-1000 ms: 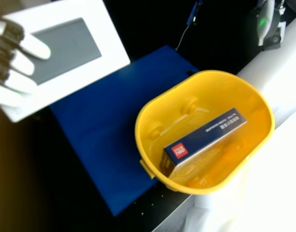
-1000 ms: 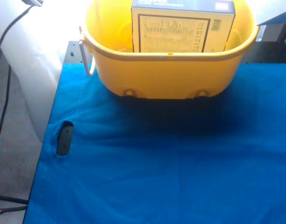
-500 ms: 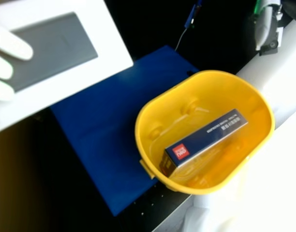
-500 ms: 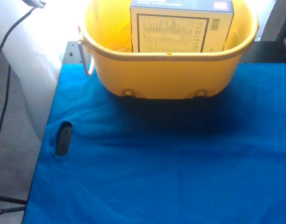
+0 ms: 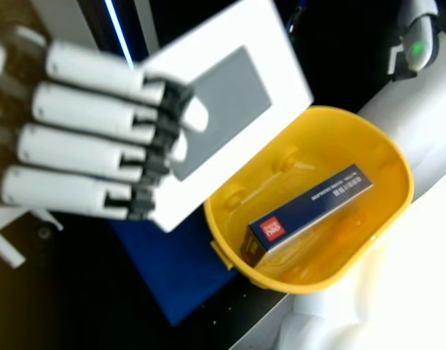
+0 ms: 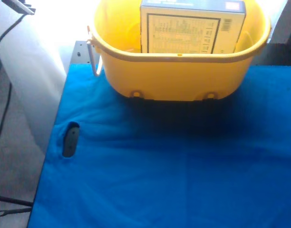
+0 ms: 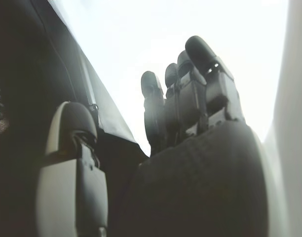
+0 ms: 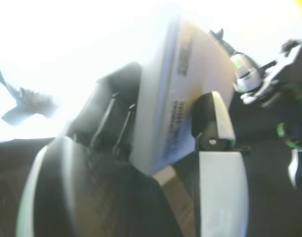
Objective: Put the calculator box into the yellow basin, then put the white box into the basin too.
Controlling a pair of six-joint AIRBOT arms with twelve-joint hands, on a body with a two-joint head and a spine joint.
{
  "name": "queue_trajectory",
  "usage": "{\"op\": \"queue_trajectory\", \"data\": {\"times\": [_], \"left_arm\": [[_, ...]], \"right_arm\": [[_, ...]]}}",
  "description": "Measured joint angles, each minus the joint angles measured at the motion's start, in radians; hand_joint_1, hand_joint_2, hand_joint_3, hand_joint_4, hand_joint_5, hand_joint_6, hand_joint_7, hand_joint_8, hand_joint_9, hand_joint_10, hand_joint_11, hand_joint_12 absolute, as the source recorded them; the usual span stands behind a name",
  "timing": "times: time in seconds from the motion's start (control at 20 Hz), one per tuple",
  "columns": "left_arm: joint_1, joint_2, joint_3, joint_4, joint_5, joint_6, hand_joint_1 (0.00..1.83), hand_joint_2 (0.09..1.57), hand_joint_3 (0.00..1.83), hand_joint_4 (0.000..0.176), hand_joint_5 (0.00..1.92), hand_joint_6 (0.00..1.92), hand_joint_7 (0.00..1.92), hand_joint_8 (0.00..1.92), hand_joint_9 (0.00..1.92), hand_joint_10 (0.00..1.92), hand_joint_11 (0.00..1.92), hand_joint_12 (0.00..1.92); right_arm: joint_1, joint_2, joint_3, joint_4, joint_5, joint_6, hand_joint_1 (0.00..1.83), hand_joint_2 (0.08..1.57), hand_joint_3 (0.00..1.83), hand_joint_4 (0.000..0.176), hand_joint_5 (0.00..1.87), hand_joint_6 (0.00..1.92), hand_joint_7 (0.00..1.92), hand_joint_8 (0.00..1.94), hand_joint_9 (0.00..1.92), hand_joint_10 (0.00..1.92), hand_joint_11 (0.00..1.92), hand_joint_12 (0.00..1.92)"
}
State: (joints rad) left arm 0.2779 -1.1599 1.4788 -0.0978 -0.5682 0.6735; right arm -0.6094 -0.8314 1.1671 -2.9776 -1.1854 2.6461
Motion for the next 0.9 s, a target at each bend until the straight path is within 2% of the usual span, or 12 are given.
{"op": "queue_trajectory", "data": {"times": [0.05, 0.15, 0.25, 0.3, 0.45, 0.5, 0.55, 0.65, 0.7, 0.75, 0.8, 0.9], "left_arm": [[0.002, -0.003, -0.005, -0.001, 0.0, 0.0, 0.72, 1.13, 0.0, 0.0, 0.47, 0.01, 0.26, 0.01, 0.27, 0.11, 0.0, 1.21], [0.002, -0.004, -0.014, 0.012, -0.005, 0.0, 0.68, 1.17, 0.01, 0.0, 0.53, 0.04, 0.28, 0.01, 0.28, 0.12, 0.0, 1.13], [0.002, -0.004, -0.018, 0.017, -0.019, -0.002, 0.7, 1.16, 0.0, 0.0, 0.58, 0.06, 0.25, 0.0, 0.25, 0.11, 0.0, 1.13], [0.002, -0.004, -0.017, 0.016, -0.025, -0.003, 0.69, 1.16, 0.0, 0.0, 0.55, 0.05, 0.24, 0.0, 0.25, 0.11, 0.0, 1.14], [0.002, -0.002, -0.017, 0.014, -0.028, -0.003, 0.68, 1.15, 0.0, 0.0, 0.49, 0.03, 0.22, 0.0, 0.26, 0.14, 0.0, 1.18], [0.002, -0.002, -0.016, 0.012, -0.028, -0.003, 0.69, 1.14, 0.0, 0.0, 0.49, 0.03, 0.21, 0.0, 0.23, 0.13, 0.0, 1.11], [0.002, -0.002, -0.016, 0.008, -0.028, -0.003, 0.69, 1.14, 0.0, 0.0, 0.52, 0.05, 0.21, 0.0, 0.22, 0.12, 0.0, 1.09], [0.002, -0.001, -0.008, 0.008, -0.027, -0.003, 0.65, 1.14, 0.0, 0.0, 0.49, 0.04, 0.22, 0.0, 0.22, 0.13, 0.0, 1.03], [0.002, -0.002, -0.006, 0.007, -0.027, -0.003, 0.61, 1.15, 0.0, 0.0, 0.47, 0.03, 0.19, 0.0, 0.19, 0.11, 0.0, 0.99], [0.002, -0.002, -0.003, 0.007, -0.024, -0.003, 0.58, 1.16, 0.0, 0.0, 0.44, 0.01, 0.21, 0.01, 0.19, 0.11, 0.0, 1.01], [0.002, -0.004, 0.002, 0.004, -0.019, -0.003, 0.6, 1.16, 0.0, 0.0, 0.43, 0.01, 0.22, 0.01, 0.2, 0.11, 0.0, 1.02], [0.002, -0.005, 0.009, -0.002, -0.016, -0.003, 0.61, 1.18, 0.01, 0.0, 0.48, 0.03, 0.31, 0.04, 0.28, 0.15, 0.0, 1.17]], "right_arm": [[0.009, -0.02, 0.013, 0.0, 0.022, -0.002, 1.04, 1.22, 0.01, 0.0, 0.78, 1.31, 0.45, 0.96, 0.22, 1.32, 0.0, 1.92], [0.029, -0.05, 0.032, 0.0, 0.068, -0.004, 1.05, 1.3, 0.01, 0.0, 0.63, 1.5, 0.41, 1.17, 0.29, 1.52, 0.2, 1.92], [0.04, -0.076, 0.048, 0.0, 0.081, -0.004, 1.07, 1.34, 0.0, 0.01, 0.55, 1.65, 0.6, 1.54, 0.37, 1.39, 0.26, 1.89], [0.043, -0.096, 0.057, 0.0, 0.093, -0.004, 0.97, 1.31, 0.0, 0.0, 0.63, 1.53, 0.47, 1.26, 0.26, 1.42, 0.05, 1.91], [0.058, -0.136, 0.066, 0.0, 0.139, -0.004, 0.89, 1.28, 0.0, 0.114, 0.68, 1.48, 0.38, 1.09, 0.0, 1.37, 0.0, 1.92], [0.07, -0.154, 0.074, 0.0, 0.146, -0.006, 0.96, 1.27, 0.0, 0.007, 0.71, 1.45, 0.43, 1.09, 0.15, 1.38, 0.0, 1.81], [0.079, -0.172, 0.084, 0.0, 0.151, -0.006, 1.11, 1.29, 0.01, 0.0, 0.76, 1.47, 0.52, 1.41, 0.31, 1.4, 0.09, 1.79], [0.101, -0.211, 0.097, 0.0, 0.168, -0.008, 1.34, 1.21, 0.0, 0.0, 0.82, 1.21, 0.74, 1.34, 0.74, 1.45, 0.58, 1.65], [0.105, -0.223, 0.097, 0.0, 0.174, -0.008, 1.18, 1.18, 0.0, 0.0, 0.86, 1.16, 0.63, 0.84, 0.51, 1.08, 0.32, 1.66], [0.106, -0.237, 0.097, 0.0, 0.186, -0.009, 1.19, 1.22, 0.0, 0.0, 0.91, 1.14, 0.58, 1.36, 0.43, 1.3, 0.36, 1.87], [0.106, -0.246, 0.097, 0.0, 0.2, -0.015, 1.18, 1.25, 0.0, 0.0, 0.89, 1.2, 0.53, 1.5, 0.25, 1.44, 0.24, 1.91], [0.106, -0.254, 0.097, 0.0, 0.218, -0.025, 1.22, 1.21, 0.0, 0.0, 0.95, 0.94, 0.69, 1.57, 0.57, 1.74, 0.58, 1.92]]}}
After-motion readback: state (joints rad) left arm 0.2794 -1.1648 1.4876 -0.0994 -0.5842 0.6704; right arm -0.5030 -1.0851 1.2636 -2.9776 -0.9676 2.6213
